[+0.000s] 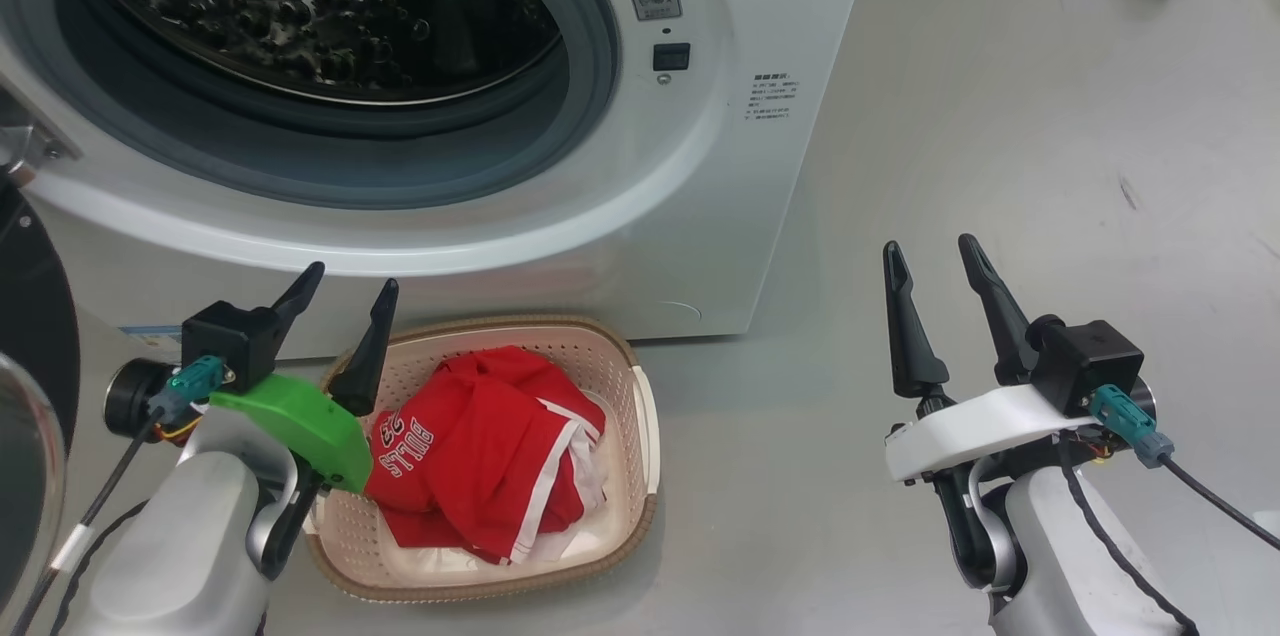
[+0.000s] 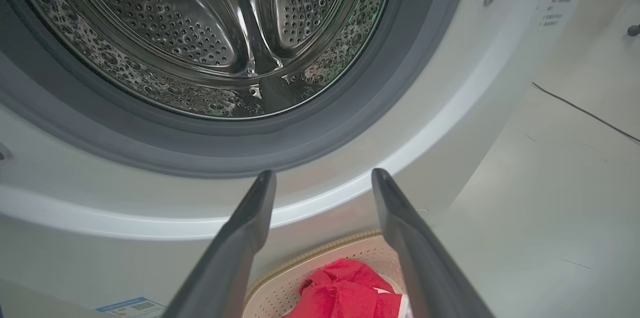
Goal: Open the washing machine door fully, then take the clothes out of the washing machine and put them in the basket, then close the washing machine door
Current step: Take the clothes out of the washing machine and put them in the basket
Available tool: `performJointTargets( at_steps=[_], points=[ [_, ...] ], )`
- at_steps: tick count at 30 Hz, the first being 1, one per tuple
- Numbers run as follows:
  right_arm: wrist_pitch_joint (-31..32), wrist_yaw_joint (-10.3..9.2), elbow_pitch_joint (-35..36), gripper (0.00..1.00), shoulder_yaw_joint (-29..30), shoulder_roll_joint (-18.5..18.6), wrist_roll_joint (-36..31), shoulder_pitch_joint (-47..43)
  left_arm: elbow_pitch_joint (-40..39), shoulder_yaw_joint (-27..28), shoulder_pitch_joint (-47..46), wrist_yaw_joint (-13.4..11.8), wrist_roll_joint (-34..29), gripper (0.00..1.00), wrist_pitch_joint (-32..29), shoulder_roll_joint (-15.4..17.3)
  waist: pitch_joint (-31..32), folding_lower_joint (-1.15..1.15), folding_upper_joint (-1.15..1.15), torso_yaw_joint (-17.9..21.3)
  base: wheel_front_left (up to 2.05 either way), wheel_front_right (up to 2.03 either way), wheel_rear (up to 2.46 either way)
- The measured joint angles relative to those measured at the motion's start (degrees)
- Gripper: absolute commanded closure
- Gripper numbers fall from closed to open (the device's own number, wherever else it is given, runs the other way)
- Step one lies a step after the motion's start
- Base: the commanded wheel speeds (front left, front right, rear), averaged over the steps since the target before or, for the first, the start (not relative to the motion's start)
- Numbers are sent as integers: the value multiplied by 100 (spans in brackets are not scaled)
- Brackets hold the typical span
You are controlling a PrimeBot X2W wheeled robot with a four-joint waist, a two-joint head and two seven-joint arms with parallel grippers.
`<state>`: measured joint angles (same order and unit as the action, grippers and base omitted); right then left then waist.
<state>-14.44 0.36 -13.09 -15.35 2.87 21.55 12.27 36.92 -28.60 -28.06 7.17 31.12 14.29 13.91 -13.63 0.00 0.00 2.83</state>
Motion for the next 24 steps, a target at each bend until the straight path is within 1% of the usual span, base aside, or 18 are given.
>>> performJointTargets(
  at_steps=[10,17,24],
  points=[
    [0,76,-31,0,5,-2,-4,-131,-628,313,531,-91,0,0,9,16,360,0,0,-212,0,0,0],
    [0,111,-30,0,26,-1,-10,-136,-956,409,771,-185,-71,0,9,14,407,0,0,-254,0,0,0],
    [0,130,-27,0,46,-1,-10,-162,-1189,445,1003,-208,-118,0,14,9,412,0,0,-275,0,0,0]
  ],
)
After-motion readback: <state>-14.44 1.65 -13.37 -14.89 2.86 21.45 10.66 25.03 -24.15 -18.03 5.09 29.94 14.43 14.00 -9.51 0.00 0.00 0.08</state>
